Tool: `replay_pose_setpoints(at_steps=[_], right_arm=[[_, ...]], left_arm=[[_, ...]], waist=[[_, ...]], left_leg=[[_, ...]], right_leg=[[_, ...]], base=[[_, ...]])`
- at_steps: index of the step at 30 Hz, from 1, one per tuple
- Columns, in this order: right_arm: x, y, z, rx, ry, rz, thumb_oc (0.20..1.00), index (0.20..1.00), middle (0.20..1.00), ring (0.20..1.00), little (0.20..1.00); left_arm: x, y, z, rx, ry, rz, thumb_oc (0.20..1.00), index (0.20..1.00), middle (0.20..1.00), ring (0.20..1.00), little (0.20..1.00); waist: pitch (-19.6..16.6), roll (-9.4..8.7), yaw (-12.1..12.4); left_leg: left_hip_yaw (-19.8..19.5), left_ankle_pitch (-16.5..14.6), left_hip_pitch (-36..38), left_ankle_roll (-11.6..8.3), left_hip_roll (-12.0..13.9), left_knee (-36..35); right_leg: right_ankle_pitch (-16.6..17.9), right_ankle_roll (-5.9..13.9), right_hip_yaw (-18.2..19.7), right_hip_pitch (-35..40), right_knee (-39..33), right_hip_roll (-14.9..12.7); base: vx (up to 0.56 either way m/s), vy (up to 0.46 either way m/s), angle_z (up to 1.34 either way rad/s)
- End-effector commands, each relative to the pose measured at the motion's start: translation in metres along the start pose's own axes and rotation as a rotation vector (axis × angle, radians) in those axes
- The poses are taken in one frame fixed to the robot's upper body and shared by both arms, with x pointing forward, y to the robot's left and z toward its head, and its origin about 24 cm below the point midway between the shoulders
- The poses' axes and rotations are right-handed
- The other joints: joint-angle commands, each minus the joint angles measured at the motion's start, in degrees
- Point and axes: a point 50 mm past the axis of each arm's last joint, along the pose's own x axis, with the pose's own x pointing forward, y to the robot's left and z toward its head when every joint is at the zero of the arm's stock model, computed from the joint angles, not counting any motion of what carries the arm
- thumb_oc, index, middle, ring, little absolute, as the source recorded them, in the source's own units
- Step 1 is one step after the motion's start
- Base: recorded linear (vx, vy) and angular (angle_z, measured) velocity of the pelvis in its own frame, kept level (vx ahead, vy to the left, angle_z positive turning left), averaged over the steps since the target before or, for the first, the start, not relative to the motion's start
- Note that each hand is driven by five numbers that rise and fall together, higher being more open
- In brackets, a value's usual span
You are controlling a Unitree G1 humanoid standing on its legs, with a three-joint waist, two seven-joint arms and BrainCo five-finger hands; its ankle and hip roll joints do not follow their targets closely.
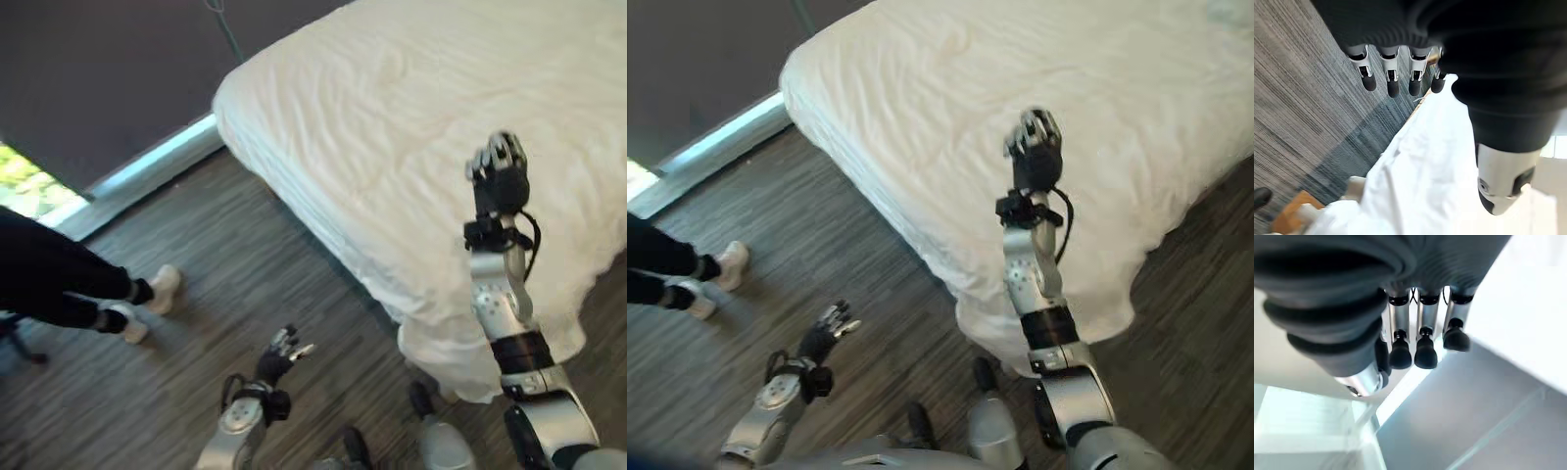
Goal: Making the bed.
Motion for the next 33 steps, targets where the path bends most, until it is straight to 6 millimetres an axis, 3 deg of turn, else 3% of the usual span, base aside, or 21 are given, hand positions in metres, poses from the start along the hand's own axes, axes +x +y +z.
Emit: replay_pose_setpoints(at_steps=[1,4,6,7,8,9,10,11,12,13,14,15,17,18,20,23,24,25,26,31,33], right_arm=[[0.026,0.007,0.031,0.077,-0.193,-0.070,0.200,0.200,0.200,0.200,0.200],[0.038,-0.002,0.054,0.013,-0.287,-0.139,0.200,0.200,0.200,0.200,0.200],[0.040,-0.018,0.062,-0.042,-0.306,-0.205,0.200,0.200,0.200,0.200,0.200],[0.040,-0.018,0.063,-0.045,-0.306,-0.205,0.200,0.200,0.200,0.200,0.200],[0.041,-0.036,0.066,-0.077,-0.296,-0.256,0.200,0.200,0.200,0.200,0.200],[0.041,-0.037,0.067,-0.079,-0.296,-0.254,0.200,0.200,0.200,0.200,0.200],[0.040,-0.048,0.068,-0.081,-0.286,-0.290,0.200,0.200,0.200,0.200,0.200],[0.034,-0.062,0.048,-0.006,-0.218,-0.360,0.200,0.200,0.200,0.200,0.200],[0.033,-0.079,0.050,0.004,-0.213,-0.419,0.200,0.200,0.200,0.200,0.200],[0.035,-0.080,0.051,0.007,-0.214,-0.413,0.200,0.200,0.200,0.200,0.200],[0.024,-0.114,0.047,0.030,-0.167,-0.550,0.200,0.200,0.200,0.200,0.200],[0.025,-0.116,0.048,0.033,-0.167,-0.546,0.200,0.200,0.200,0.200,0.200],[0.005,-0.145,0.038,0.042,-0.107,-0.657,0.200,0.200,0.200,0.200,0.200],[-0.022,-0.169,0.024,0.052,-0.033,-0.756,0.200,0.200,0.200,0.200,0.200],[-0.059,-0.195,0.010,0.064,0.040,-0.869,0.200,0.200,0.200,0.200,0.200],[-0.078,-0.205,0.002,0.076,0.079,-0.915,0.200,0.200,0.200,0.200,0.200],[-0.114,-0.216,-0.014,0.102,0.146,-0.999,0.200,0.200,0.200,0.200,0.200],[-0.115,-0.216,-0.014,0.103,0.148,-0.999,0.200,0.200,0.200,0.200,0.200],[-0.157,-0.226,-0.029,0.143,0.213,-1.104,0.200,0.200,0.200,0.200,0.200],[-0.190,-0.232,-0.038,0.127,0.306,-1.169,0.200,0.200,0.200,0.200,0.200],[-0.207,-0.238,-0.033,-0.063,0.452,-1.145,0.200,0.200,0.200,0.200,0.200]], left_arm=[[0.011,0.012,0.024,-0.013,-0.107,0.021,1.000,1.000,1.000,1.000,1.000],[0.013,0.005,0.026,-0.033,-0.117,-0.021,1.000,1.000,1.000,1.000,1.000],[0.011,0.001,0.022,-0.055,-0.109,-0.053,1.000,1.000,1.000,1.000,1.000],[0.010,0.000,0.022,-0.058,-0.108,-0.056,1.000,1.000,1.000,1.000,1.000],[0.008,0.002,0.019,-0.068,-0.104,-0.069,1.000,1.000,1.000,1.000,1.000],[0.008,0.001,0.019,-0.071,-0.104,-0.072,1.000,1.000,1.000,1.000,1.000],[0.007,0.001,0.016,-0.078,-0.092,-0.076,1.000,1.000,1.000,1.000,1.000],[0.010,0.003,-0.021,-0.024,0.065,-0.029,1.000,1.000,1.000,1.000,1.000],[0.011,0.006,-0.025,-0.017,0.086,-0.025,1.000,1.000,1.000,1.000,1.000],[0.012,0.006,-0.024,-0.018,0.083,-0.027,1.000,1.000,1.000,1.000,1.000],[0.009,0.014,-0.031,-0.048,0.109,0.009,1.000,1.000,1.000,1.000,1.000],[0.009,0.014,-0.031,-0.049,0.108,0.007,1.000,1.000,1.000,1.000,1.000],[0.008,0.015,-0.039,-0.059,0.140,0.022,1.000,1.000,1.000,1.000,1.000],[0.008,0.015,-0.046,-0.062,0.174,0.033,1.000,1.000,1.000,1.000,1.000],[0.009,0.017,-0.049,-0.075,0.187,0.046,1.000,1.000,1.000,1.000,1.000],[0.008,0.018,-0.051,-0.083,0.200,0.058,1.000,1.000,1.000,1.000,1.000],[0.010,0.016,-0.054,-0.094,0.216,0.072,1.000,1.000,1.000,1.000,1.000],[0.010,0.017,-0.055,-0.093,0.218,0.074,1.000,1.000,1.000,1.000,1.000],[0.013,0.017,-0.058,-0.126,0.239,0.107,1.000,1.000,1.000,1.000,1.000],[0.014,0.018,-0.062,-0.165,0.255,0.142,1.000,1.000,1.000,1.000,1.000],[0.013,0.023,-0.062,-0.182,0.253,0.181,1.000,1.000,1.000,1.000,1.000]], waist=[[1.58,-2.01,-1.01],[2.33,2.12,-2.16],[1.87,7.01,-3.43],[1.59,7.26,-3.30],[1.78,10.20,-4.24],[1.50,10.46,-4.08],[1.47,12.09,-4.45],[1.49,14.27,-5.26],[1.21,15.51,-5.31],[1.18,15.53,-5.14],[0.93,17.07,-5.56],[0.82,17.15,-5.38],[0.65,17.99,-6.04],[0.59,18.36,-6.83],[0.60,18.36,-7.80],[0.60,18.21,-8.35],[0.91,17.93,-9.55],[0.88,17.85,-9.65],[1.74,17.59,-11.67],[2.60,16.67,-13.80],[2.13,15.03,-13.82]], left_leg=[[0.30,-3.35,1.23,-0.81,-1.09,0.76],[0.23,-2.47,-1.11,-0.86,-2.11,0.76],[0.48,-2.54,-1.87,-0.62,-3.15,0.76],[0.50,-2.63,-2.07,-0.60,-3.11,0.76],[0.54,-2.53,-2.60,-0.50,-3.85,0.76],[0.55,-2.56,-2.85,-0.47,-3.85,0.76],[0.77,-2.47,-3.22,-0.47,-4.17,0.76],[1.10,-3.08,-3.50,-0.33,-4.62,0.85],[1.23,-3.10,-3.75,-0.27,-4.81,0.85],[1.40,-2.66,-4.08,-0.39,-4.76,0.81],[1.56,-2.79,-4.25,-0.37,-4.80,0.81],[1.65,-2.74,-4.38,-0.40,-4.79,0.80],[1.97,-2.98,-4.19,-0.43,-4.70,0.76],[2.15,-3.20,-4.06,-0.51,-4.62,0.76],[2.19,-3.35,-3.86,-0.61,-4.43,0.76],[2.11,-3.44,-3.63,-0.64,-4.40,0.76],[2.12,-3.56,-3.51,-0.68,-4.40,0.76],[2.10,-3.56,-3.46,-0.69,-4.41,0.76],[2.33,-3.81,-3.52,-0.72,-4.51,0.76],[3.31,-4.19,-3.64,-0.72,-4.36,0.76],[3.82,-4.12,-3.37,-0.98,-3.60,0.76]], right_leg=[[-2.19,2.12,0.52,-3.66,1.63,-3.96],[-2.09,2.28,1.13,-6.02,1.62,-4.56],[-2.42,2.58,1.58,-7.17,1.49,-5.26],[-2.44,2.61,1.59,-7.40,1.52,-5.21],[-2.48,2.94,2.43,-8.28,1.51,-5.68],[-2.47,2.98,2.45,-8.54,1.53,-5.67],[-2.58,3.13,2.65,-9.15,1.55,-5.97],[-3.27,3.67,2.96,-9.74,1.66,-6.30],[-3.39,3.83,3.38,-10.06,1.63,-6.36],[-2.81,3.69,3.55,-10.42,1.51,-6.27],[-3.16,3.99,4.01,-10.43,1.44,-6.42],[-3.06,3.97,4.10,-10.59,1.42,-6.38],[-3.26,4.13,4.50,-10.75,1.40,-6.29],[-3.32,4.21,4.77,-10.75,1.43,-6.28],[-3.35,4.26,4.85,-10.76,1.50,-6.30],[-3.34,4.25,4.90,-10.62,1.54,-6.27],[-3.29,4.19,4.94,-10.77,1.63,-6.13],[-3.29,4.19,4.92,-10.71,1.64,-6.14],[-3.14,4.16,5.22,-11.49,1.84,-5.83],[-2.97,4.18,5.93,-12.21,1.88,-5.39],[-3.09,4.09,5.58,-11.72,1.93,-4.93]], base=[[-0.07,-0.054,-0.07],[-0.06,-0.038,-0.17],[0.05,0.077,-0.01],[0.08,0.113,-0.10],[0.04,0.047,-0.18],[0.05,0.085,-0.20],[0.07,0.093,-0.19],[0.09,0.118,-0.18],[0.05,0.062,-0.27],[0.03,0.037,-0.44],[0.01,0.006,-0.42],[0.06,0.032,-0.28],[0.07,0.006,-0.04],[0.08,-0.016,-0.09],[0.05,-0.024,-0.09],[0.02,-0.015,-0.09],[0.02,-0.021,-0.22],[0.04,-0.022,-0.21],[0.01,-0.003,-0.11],[0.02,0.004,-0.22],[0.02,-0.040,-0.11]])
